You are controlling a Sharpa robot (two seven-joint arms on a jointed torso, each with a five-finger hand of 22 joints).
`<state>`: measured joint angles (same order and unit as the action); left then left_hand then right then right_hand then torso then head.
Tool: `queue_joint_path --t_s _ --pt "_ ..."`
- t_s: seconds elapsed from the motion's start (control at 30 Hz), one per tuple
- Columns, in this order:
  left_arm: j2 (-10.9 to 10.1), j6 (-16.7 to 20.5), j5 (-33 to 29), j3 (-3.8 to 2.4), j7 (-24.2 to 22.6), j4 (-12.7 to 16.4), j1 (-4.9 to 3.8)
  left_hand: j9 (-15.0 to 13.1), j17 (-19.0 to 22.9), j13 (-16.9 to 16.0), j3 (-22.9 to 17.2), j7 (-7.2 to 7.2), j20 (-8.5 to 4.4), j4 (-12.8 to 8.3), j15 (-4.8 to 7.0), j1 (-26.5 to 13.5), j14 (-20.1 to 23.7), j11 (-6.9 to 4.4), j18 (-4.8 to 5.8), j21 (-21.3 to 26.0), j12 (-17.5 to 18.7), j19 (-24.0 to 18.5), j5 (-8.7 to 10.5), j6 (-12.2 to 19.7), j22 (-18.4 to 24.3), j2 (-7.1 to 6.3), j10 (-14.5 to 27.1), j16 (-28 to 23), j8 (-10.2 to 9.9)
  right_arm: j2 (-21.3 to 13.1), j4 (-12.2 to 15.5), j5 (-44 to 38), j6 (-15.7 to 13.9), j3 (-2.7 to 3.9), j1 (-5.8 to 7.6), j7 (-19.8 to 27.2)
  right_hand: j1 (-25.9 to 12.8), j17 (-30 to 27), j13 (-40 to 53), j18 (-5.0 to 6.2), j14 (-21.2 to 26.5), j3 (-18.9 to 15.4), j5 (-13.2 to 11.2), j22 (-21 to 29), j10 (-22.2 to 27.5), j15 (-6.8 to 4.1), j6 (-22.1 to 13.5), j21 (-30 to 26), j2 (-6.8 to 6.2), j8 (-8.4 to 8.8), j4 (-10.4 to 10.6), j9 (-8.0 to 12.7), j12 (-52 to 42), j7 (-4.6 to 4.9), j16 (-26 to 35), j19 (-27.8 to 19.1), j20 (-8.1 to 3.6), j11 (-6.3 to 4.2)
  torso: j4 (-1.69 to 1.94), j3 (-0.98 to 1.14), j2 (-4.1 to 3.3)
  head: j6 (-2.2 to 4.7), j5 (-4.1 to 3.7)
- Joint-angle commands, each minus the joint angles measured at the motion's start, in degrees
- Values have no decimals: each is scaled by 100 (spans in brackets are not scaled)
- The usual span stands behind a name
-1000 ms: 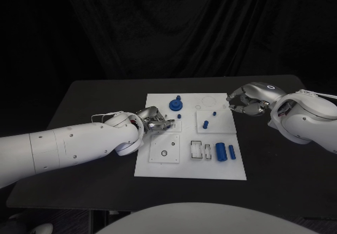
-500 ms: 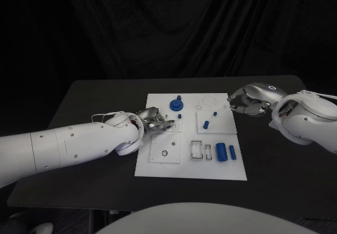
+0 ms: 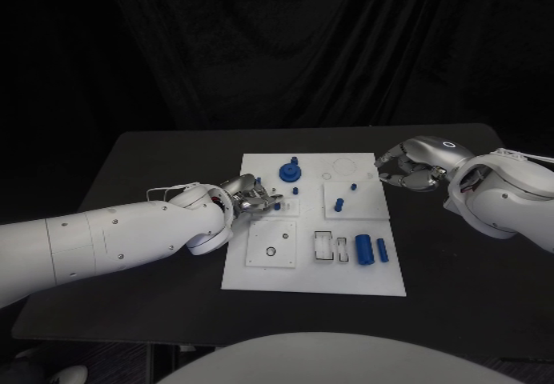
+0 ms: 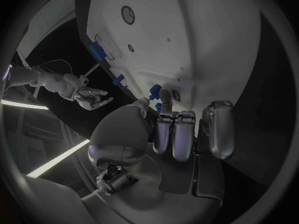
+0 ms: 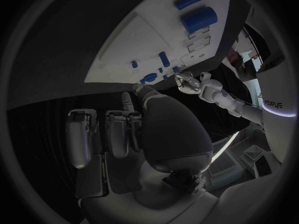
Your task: Assemble the parts on the task board
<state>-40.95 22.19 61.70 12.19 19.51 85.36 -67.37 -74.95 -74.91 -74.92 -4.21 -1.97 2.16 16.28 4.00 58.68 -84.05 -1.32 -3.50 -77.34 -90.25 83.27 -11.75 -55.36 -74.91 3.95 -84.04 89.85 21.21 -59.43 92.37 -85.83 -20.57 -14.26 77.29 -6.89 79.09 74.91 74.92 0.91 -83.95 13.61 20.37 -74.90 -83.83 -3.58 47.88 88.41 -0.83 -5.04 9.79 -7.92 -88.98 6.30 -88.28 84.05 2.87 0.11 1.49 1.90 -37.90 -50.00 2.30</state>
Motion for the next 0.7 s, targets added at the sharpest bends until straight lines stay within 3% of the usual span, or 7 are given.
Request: queue_joint_path --t_s 0.03,0.27,0.4,0.57,0.7 --pt "-28 320 -12 -4 -365 39 8 -176 -1509 -1508 33 17 -13 3 48 85 -595 -58 53 -39 25 43 -48 61 -1119 -5 -596 15 116 -26 22 -3 20 3 -16 -52 -69 1202 1332 -36 -533 34 24 -1436 -492 38 41 -24 -5 20 1 7 18 9 38 480 32 40 5 -1 -1 0 12" --pt "-153 699 81 -5 -796 196 -10 -173 -1509 -1508 73 40 -28 14 65 194 -595 -78 78 -146 25 102 -90 92 -1152 -23 -596 15 330 -45 22 -3 20 3 -18 -49 -71 1198 1333 -37 -532 35 24 -1437 -493 38 41 -22 -4 20 2 8 17 9 41 481 32 41 -4 -6 -5 0 54" --pt "-276 799 270 -5 -940 341 -83 -168 -1509 -1508 104 68 -45 12 86 297 -595 -101 104 -261 25 165 -136 96 -1187 -47 -596 15 477 -42 16 -3 8 3 -19 -39 -71 1198 1333 -37 -532 35 24 -1437 -493 38 41 -22 -4 20 2 8 17 9 41 481 32 41 2 -8 -9 0 67" --pt "-408 584 370 -5 -981 433 -283 -155 -1509 -1508 106 102 -76 -11 114 632 -595 -133 121 -340 25 204 -436 175 -1210 -89 -596 15 611 -45 7 1 -64 3 -20 8 -78 1202 1333 -37 -533 37 26 -1437 -493 39 42 -21 -2 22 5 9 17 10 38 482 33 41 8 -5 1 0 72" --pt "-505 6 403 -5 -880 393 -518 -136 -1509 -1508 24 104 -84 -72 119 972 -595 -137 121 -338 25 196 -603 278 -1208 -111 -596 15 585 -45 -4 45 -121 3 -20 52 -78 1202 1333 -37 -533 37 26 -1437 -493 39 42 -21 -2 22 5 9 17 10 38 482 33 41 -3 -3 3 0 73"
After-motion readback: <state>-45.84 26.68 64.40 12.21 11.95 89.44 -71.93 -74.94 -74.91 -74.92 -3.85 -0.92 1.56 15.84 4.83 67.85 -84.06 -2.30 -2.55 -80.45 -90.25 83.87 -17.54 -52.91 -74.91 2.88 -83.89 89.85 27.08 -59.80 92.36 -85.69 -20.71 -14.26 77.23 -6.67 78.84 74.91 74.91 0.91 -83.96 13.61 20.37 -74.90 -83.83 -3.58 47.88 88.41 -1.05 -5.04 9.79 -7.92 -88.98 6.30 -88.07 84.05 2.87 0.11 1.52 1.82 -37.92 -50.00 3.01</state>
